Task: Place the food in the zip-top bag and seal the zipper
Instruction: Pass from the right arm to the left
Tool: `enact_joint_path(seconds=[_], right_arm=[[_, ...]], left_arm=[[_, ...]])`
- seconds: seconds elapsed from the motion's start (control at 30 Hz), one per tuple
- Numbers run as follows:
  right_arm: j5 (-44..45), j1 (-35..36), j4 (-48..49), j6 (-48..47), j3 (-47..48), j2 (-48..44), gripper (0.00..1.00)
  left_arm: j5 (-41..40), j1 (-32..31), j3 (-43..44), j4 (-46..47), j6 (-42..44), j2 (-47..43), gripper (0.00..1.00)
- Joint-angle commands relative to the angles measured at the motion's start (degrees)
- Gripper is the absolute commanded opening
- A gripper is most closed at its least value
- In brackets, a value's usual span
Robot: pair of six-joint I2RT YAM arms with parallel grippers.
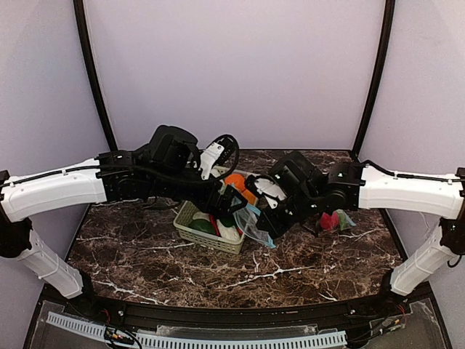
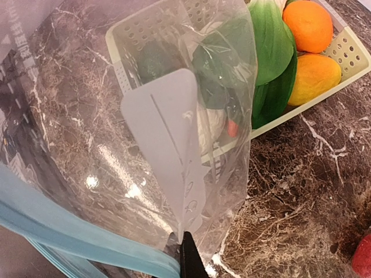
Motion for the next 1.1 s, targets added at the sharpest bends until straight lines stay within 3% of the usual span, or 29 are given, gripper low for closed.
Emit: enact_joint_path(seconds=[0.0, 0.2, 0.47, 0.53, 0.7, 0.77, 0.87, 0.97, 1.07], right_arm=[[-2.0, -0.2, -2.9, -2.0, 2.8, 1.7, 0.0], [-2.7, -0.3, -4.2, -2.5, 4.2, 3.0, 0.0], [-3.1, -0.3, -5.3, -2.5, 5.0, 3.9, 0.0], [-3.2, -0.3, -5.5, -2.5, 5.0, 4.1, 0.0], [-3.8, -0.2, -5.8, -3.0, 5.1, 4.7, 0.0], [-4.3, -0.3, -5.8, -3.2, 5.3, 4.9, 0.0], [-5.1, -0.3, -5.9, -3.7, 5.5, 5.2, 0.0], [-6.1, -0.2, -6.1, -3.9, 5.7, 5.2, 0.0], [-6.8, -0.3, -6.1, -4.0, 5.7, 5.3, 0.0]], left_arm=[[-0.4, 0.1, 3.4, -10.2, 8.0, -0.1, 0.99], [-4.7, 0.1, 7.1, -15.6, 14.3, 2.2, 0.99], [-3.0, 0.0, 8.5, -14.8, 17.6, 4.6, 0.98], [-2.1, 0.1, 8.3, -14.3, 17.9, 4.8, 0.93], [0.2, 0.1, 8.3, -14.0, 18.7, 5.5, 0.65], [0.8, 0.1, 8.1, -14.0, 19.1, 5.5, 0.62], [0.7, 0.1, 8.2, -14.0, 20.4, 5.5, 0.65], [-0.8, 0.1, 8.2, -14.1, 22.0, 5.4, 0.75], [-2.9, 0.1, 8.1, -14.1, 23.7, 5.3, 0.76]])
